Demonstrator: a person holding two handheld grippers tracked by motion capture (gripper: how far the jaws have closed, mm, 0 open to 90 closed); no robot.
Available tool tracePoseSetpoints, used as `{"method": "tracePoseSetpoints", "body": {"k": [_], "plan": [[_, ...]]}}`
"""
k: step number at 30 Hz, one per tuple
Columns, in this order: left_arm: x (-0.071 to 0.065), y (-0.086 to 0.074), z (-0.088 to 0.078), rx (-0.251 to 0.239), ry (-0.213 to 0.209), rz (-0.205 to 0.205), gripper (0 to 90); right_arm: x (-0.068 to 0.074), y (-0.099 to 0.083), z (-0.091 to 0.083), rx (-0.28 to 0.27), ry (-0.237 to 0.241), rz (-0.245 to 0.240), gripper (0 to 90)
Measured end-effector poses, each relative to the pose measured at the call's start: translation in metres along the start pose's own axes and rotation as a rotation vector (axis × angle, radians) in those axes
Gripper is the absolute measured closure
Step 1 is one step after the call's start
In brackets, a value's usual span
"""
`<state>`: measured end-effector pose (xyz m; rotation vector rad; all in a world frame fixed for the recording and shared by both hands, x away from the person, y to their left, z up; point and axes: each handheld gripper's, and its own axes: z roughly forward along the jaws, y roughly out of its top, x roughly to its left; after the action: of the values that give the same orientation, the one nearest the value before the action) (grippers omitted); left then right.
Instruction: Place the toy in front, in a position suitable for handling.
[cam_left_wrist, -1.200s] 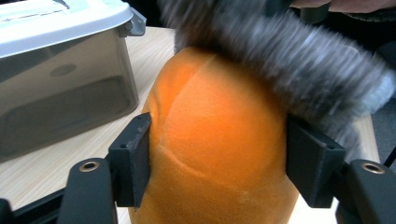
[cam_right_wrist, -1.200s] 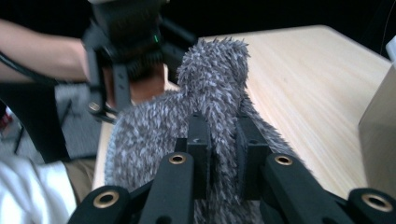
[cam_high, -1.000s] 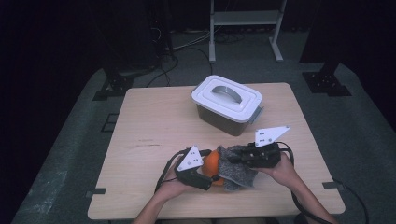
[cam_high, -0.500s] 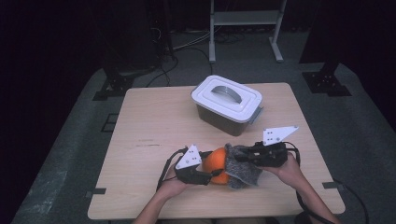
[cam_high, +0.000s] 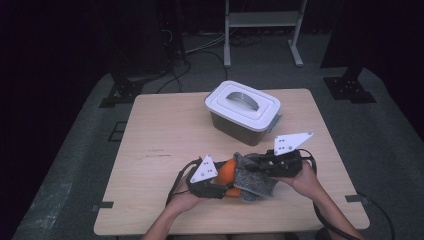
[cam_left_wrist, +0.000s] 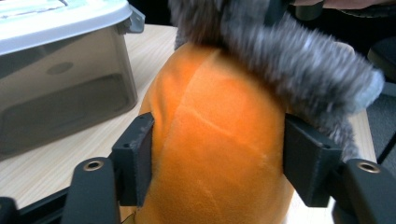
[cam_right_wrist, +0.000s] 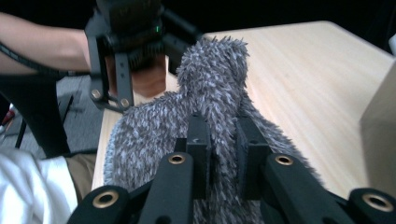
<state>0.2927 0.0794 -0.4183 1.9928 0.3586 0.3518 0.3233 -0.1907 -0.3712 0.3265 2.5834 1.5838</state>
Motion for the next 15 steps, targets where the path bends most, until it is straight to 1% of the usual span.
{"method": "tracePoseSetpoints", "body": {"k": [1,2,3,5,7,9,10,12,13,14,15], "plan": [[0.0,0.0,0.0,0.0,0.0,0.0,28.7,-0.001,-0.003,0.003,0.001,0.01,0.006,78.5],[0.003,-0.003,0.0,0.009,-0.019,-0.005,25.1,-0.002,-0.006,0.005,-0.001,0.023,0.019,78.7],[0.004,-0.004,0.001,0.004,-0.03,-0.015,22.6,-0.003,-0.009,0.006,0.0,0.027,0.021,78.7],[0.007,-0.005,0.001,-0.003,-0.051,-0.018,16.6,-0.003,-0.013,0.006,-0.007,0.042,0.026,78.8],[0.009,-0.006,0.003,-0.013,-0.073,-0.032,10.3,-0.002,-0.016,0.005,-0.008,0.047,0.022,78.8],[0.012,-0.01,0.006,-0.014,-0.093,-0.04,8.8,-0.002,-0.017,0.004,-0.004,0.054,0.019,78.8],[0.013,-0.012,0.007,-0.021,-0.109,-0.055,8.1,-0.002,-0.017,0.004,-0.003,0.057,0.018,78.8],[0.015,-0.015,0.009,-0.03,-0.125,-0.067,8.4,-0.002,-0.018,0.003,-0.001,0.058,0.016,78.8],[0.015,-0.016,0.009,-0.032,-0.124,-0.061,11.7,-0.002,-0.019,0.003,0.0,0.055,0.014,78.8],[0.014,-0.016,0.008,-0.036,-0.108,-0.054,19.8,-0.003,-0.019,0.002,0.001,0.047,0.017,78.7],[0.012,-0.015,0.007,-0.04,-0.086,-0.052,25.9,-0.005,-0.02,0.0,-0.001,0.04,0.018,78.7]]}}
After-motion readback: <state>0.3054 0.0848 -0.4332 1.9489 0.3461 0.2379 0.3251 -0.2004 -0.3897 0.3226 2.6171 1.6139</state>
